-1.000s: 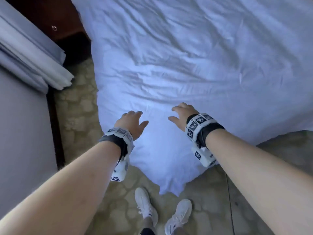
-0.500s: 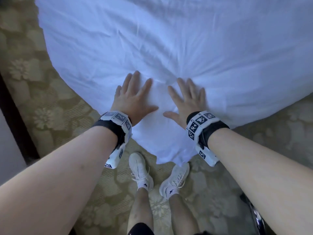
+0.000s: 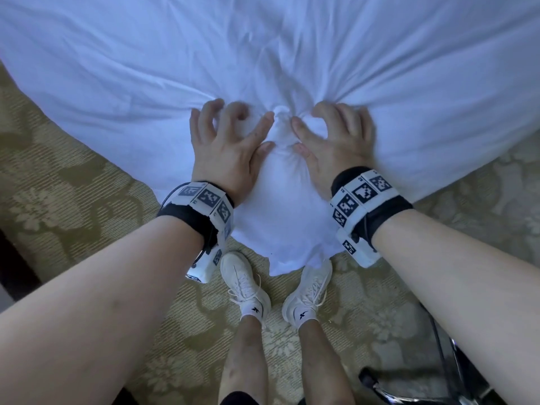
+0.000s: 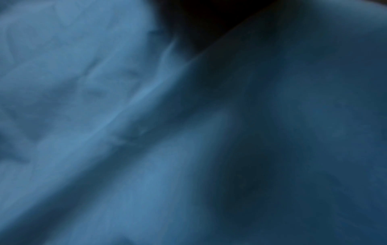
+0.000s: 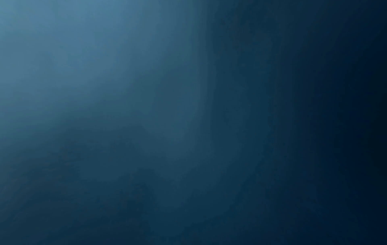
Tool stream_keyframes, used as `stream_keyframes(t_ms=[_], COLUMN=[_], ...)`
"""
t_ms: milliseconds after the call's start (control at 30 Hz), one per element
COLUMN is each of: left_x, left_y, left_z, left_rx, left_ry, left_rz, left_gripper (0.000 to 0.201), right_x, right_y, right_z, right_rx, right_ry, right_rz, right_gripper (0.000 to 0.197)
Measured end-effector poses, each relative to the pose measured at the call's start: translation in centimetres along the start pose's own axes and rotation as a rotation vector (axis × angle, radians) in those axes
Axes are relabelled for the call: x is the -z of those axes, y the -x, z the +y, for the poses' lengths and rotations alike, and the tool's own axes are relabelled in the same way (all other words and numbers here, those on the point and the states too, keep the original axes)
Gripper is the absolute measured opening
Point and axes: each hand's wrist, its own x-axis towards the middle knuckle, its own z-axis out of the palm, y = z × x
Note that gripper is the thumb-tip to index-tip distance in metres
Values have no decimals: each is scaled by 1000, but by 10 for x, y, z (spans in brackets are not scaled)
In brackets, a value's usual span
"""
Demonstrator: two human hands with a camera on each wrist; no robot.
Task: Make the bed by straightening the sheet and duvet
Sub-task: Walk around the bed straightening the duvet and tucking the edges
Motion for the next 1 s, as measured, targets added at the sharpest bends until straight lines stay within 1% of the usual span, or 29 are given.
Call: stream_keyframes(t_ms=[133, 233, 333, 400, 567, 633, 700, 733, 800, 833, 900, 933, 1000], left_x=[16, 32, 42, 46, 46, 47, 47, 46, 45, 45, 45, 46, 49], left_y=[0, -1, -6, -6, 0, -3, -7, -9, -7, -3, 5, 7, 5], left_z=[8, 13, 14, 15, 19, 23, 27, 28, 29, 28, 26, 24, 20], left_rx=[-2, 6, -6, -21, -30, 12, 89, 117, 136, 148, 189, 212, 235], left_ry=[57, 113, 140, 158, 177, 205, 220, 218, 162, 130, 104, 104, 101], left_rz=[38, -4, -37, -31, 13, -9, -52, -63, -48, -56, -145, -201, -259], left_gripper=[28, 25, 26, 29, 29, 32, 37, 36, 35, 41, 57, 62, 68], right_x=[12, 22, 34, 40, 52, 56, 65, 68, 76, 78, 78, 74, 64], right_y=[-1, -4, -6, -4, -2, -1, 0, -1, -4, -5, 2, 8, 23], right_z=[-7, -16, -24, -25, -24, -25, -25, -24, -23, -24, -23, -19, -7], right_rx=[-6, -24, -55, -29, 26, 16, -5, -10, -22, -34, -80, -112, -172], right_ry=[-85, -143, -221, -246, -269, -261, -211, -181, -131, -119, -117, -96, -18], right_rz=[71, 89, 117, 141, 141, 78, -48, -103, -186, -199, -185, -166, -103], right_gripper=[25, 16, 16, 11, 11, 17, 30, 32, 29, 29, 32, 38, 59])
